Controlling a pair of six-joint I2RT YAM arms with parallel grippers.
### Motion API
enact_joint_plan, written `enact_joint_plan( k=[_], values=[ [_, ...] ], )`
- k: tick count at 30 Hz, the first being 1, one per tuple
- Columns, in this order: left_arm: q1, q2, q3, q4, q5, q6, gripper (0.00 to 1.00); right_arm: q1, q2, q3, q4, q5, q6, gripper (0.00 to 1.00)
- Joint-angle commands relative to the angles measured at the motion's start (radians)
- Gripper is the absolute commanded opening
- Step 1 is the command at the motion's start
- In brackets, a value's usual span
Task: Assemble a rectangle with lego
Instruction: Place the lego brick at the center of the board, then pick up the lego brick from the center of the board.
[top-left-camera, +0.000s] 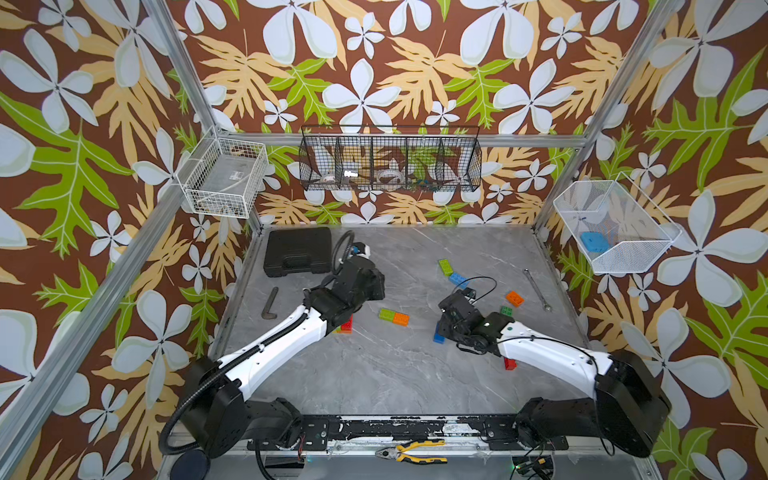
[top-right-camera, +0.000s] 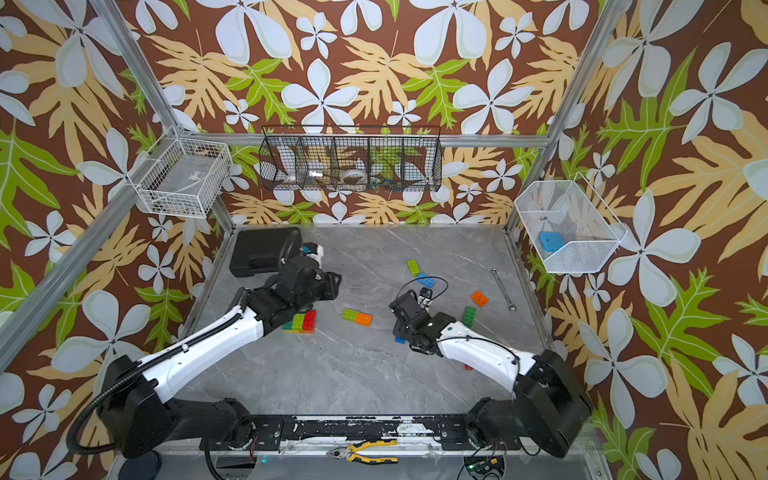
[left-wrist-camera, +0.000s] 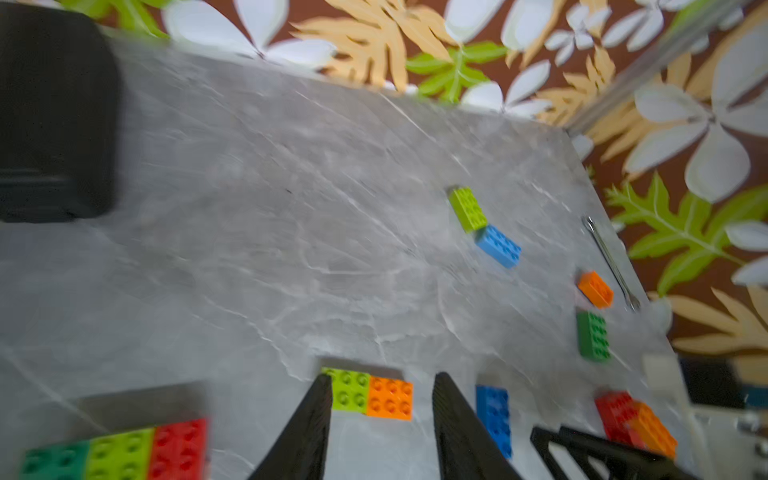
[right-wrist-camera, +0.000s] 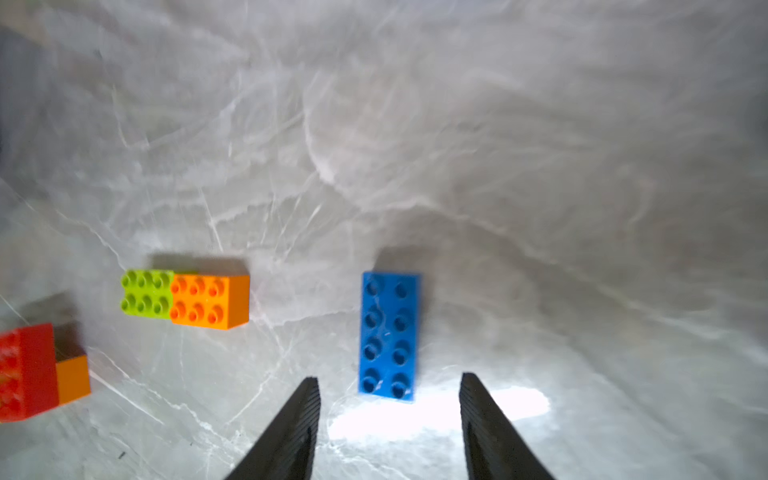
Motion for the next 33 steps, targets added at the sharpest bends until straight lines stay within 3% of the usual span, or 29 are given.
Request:
enact_joint_plan(
  k=[1, 4, 7, 17, 23, 30, 33],
  values=[
    [-0.132, 0.105, 0.043, -0.068, 0.019, -0.08, 0.43, -0.128, -0.105, -0.054, -0.047, -0.012, -0.109, 0.52],
    [-0.234, 0.271, 0.143, -0.123, 0.047, -0.105, 0.44, -0.268, -0.167, -0.11, -0.011, -0.069, -0.174, 0.5],
    [-0.273, 0.412, 0.263, -0.203, 0.052, -0.104, 0.44, -0.357, -0.182, -0.131, 0.011, -0.114, -0.217, 0.49],
    [-0.313, 0.674, 0.533, -0.327, 0.052, -0.063, 0.45, -0.411, -0.192, -0.198, 0.074, -0.159, -0.263, 0.48],
    [-0.322, 0.759, 0.608, -0.386, 0.026, -0.047, 0.44, -0.489, -0.204, -0.248, 0.115, -0.239, -0.277, 0.47],
    [-0.322, 0.792, 0.641, -0.427, -0.021, -0.049, 0.43, -0.495, -0.192, -0.257, 0.129, -0.253, -0.286, 0.46],
    [-0.323, 0.8, 0.652, -0.456, -0.052, -0.053, 0.48, -0.495, -0.185, -0.261, 0.14, -0.26, -0.286, 0.46]
  ],
)
